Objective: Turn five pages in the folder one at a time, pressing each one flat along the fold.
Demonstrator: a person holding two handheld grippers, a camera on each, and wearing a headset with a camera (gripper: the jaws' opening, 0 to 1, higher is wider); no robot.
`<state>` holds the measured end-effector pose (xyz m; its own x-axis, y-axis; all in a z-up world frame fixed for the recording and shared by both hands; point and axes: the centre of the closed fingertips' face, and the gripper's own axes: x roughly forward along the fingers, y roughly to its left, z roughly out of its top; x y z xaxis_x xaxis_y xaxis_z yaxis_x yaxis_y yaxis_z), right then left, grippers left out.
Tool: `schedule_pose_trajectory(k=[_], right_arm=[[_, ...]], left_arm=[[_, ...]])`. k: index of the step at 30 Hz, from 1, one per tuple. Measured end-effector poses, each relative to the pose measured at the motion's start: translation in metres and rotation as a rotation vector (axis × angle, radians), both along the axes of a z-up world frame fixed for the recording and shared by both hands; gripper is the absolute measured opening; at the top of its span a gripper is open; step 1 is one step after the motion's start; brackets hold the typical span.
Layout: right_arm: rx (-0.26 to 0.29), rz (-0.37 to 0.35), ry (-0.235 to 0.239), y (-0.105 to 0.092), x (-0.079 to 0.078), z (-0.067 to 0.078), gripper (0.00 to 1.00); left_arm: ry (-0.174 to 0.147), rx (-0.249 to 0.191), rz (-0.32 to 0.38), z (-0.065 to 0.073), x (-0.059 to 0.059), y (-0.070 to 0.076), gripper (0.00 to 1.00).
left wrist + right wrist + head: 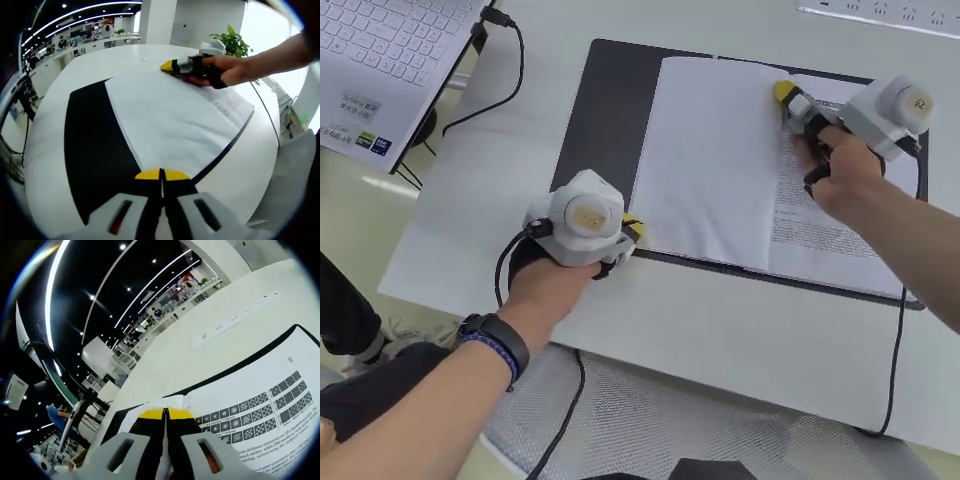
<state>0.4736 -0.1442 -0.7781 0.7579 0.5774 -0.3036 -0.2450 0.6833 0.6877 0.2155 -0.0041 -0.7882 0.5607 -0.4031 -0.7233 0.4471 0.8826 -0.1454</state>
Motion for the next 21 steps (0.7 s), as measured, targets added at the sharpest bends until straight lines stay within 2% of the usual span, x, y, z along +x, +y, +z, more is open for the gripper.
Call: schedule_pose_trajectory(k=[8,13,16,19,21], right_arm=[[0.009,-0.033,-0.012,0.004,-0.002,0.007,0.00],[0.000,-0.008,-0.023,0.005,-0.008,0.010,0.00],[-0.001,0.021,-0.027,0.004,-0.011,0.008,0.00],[0.007,0.073,-0.033,0.007,-0.028,0.012,0.00],[-0.014,0.112,-0.046,0.008,-0.040,0.015,0.00]], left_arm=[[-0.005,-0.002,-0.007,-0.002,0.003,-0.002,0.00],[-0.003,0.004,-0.012,-0.003,0.003,-0.002,0.00],[-0.012,0.025,-0.027,-0.003,0.002,-0.003,0.00],[-0.016,0.027,-0.024,-0.003,0.003,-0.002,0.00],[-0.026,0.037,-0.046,-0.003,0.003,-0.002,0.00]])
